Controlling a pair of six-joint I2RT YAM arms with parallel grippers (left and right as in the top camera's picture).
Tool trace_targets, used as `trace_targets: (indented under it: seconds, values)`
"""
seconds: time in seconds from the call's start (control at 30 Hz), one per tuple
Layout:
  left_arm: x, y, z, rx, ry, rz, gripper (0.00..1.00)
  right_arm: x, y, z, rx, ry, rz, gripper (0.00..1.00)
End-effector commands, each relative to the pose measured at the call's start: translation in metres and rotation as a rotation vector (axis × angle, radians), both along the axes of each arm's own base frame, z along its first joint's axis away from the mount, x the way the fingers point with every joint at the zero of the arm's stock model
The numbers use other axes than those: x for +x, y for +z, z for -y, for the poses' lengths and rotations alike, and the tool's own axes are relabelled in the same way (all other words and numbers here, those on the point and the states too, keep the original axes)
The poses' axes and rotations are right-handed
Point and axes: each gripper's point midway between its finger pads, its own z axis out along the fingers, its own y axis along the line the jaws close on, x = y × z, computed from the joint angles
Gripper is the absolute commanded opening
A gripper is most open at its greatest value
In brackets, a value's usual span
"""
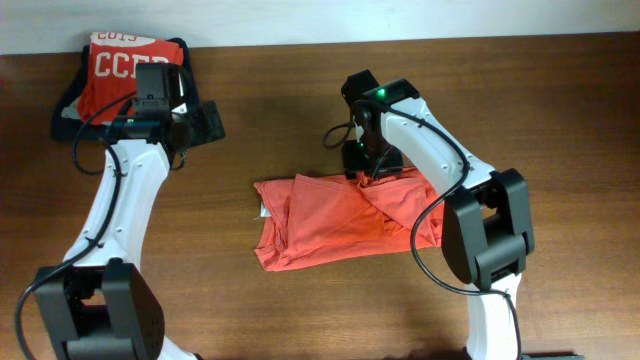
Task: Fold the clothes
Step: 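Fold the strip's right end leftward over the middle with the right gripper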
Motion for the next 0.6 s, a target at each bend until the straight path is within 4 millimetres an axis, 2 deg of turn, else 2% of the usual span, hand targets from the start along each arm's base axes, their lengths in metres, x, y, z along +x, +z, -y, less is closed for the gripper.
trace_targets:
  seconds: [0.0, 0.17, 0.23, 0.33, 0.37, 0.4, 0.43, 0.47, 0.57]
  values:
    - [0.002, 0.002, -0.002, 0.001, 0.014, 0.005, 0.99, -0.001, 0.022, -0.019, 0.136, 0.133, 0.012, 0.75]
    - [0.002, 0.002, -0.002, 0.001, 0.014, 0.005, 0.99, 0.007, 0.056, 0.023, 0.066, 0.065, 0.03, 0.77]
    - [0.002, 0.002, -0.002, 0.001, 0.014, 0.005, 0.99, 0.006, 0.062, 0.039, 0.062, 0.028, 0.015, 0.77]
    - [0.002, 0.002, -0.002, 0.001, 0.014, 0.005, 0.99, 0.003, 0.064, 0.066, 0.048, -0.033, -0.021, 0.68]
    - [0.002, 0.002, -0.002, 0.001, 0.014, 0.005, 0.99, 0.003, 0.064, 0.075, 0.046, -0.053, -0.032, 0.61]
    - [0.002, 0.002, -0.002, 0.001, 0.014, 0.005, 0.99, 0.003, 0.063, 0.083, 0.044, -0.071, -0.042, 0.41]
    - [0.002, 0.002, -0.002, 0.001, 0.014, 0.005, 0.99, 0.002, 0.061, 0.09, 0.043, -0.088, -0.05, 0.17]
    - [0.002, 0.002, -0.002, 0.001, 0.014, 0.005, 0.99, 0.002, 0.059, 0.097, 0.041, -0.105, -0.06, 0.04]
    - [0.002, 0.002, -0.002, 0.001, 0.014, 0.005, 0.99, -0.004, 0.049, 0.112, 0.035, -0.143, -0.099, 0.04]
